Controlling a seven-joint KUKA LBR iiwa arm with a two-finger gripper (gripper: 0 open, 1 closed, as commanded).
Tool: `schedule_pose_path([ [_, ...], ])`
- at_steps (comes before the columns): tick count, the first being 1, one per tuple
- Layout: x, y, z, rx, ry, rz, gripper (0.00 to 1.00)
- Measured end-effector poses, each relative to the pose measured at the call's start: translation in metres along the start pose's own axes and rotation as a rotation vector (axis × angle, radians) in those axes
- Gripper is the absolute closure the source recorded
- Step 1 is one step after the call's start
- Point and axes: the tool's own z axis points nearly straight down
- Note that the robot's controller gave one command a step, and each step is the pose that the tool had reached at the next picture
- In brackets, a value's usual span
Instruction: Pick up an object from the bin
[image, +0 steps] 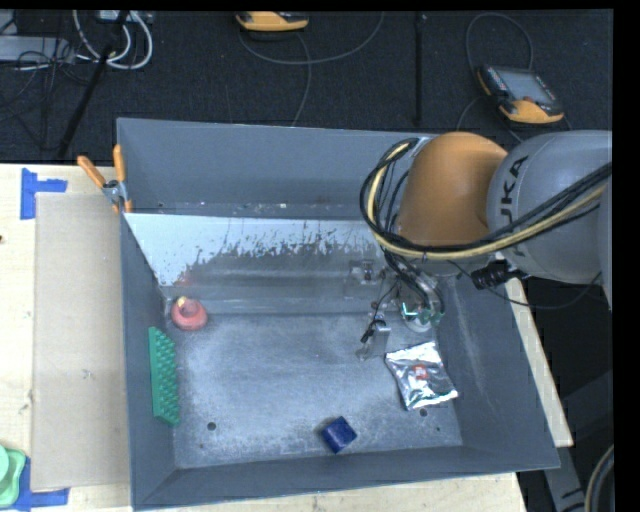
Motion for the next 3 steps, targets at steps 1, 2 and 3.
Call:
schedule_pose_path([
  [1,0.046,-0.095,-0.006,0.003,-0.005,-0.216,0.00],
  [2,0.075,-0.115,0.078,-0.002,0.001,-0.272,0.00],
  [3,0.071,-0.115,0.072,0.000,-0.010,-0.273,1.00],
])
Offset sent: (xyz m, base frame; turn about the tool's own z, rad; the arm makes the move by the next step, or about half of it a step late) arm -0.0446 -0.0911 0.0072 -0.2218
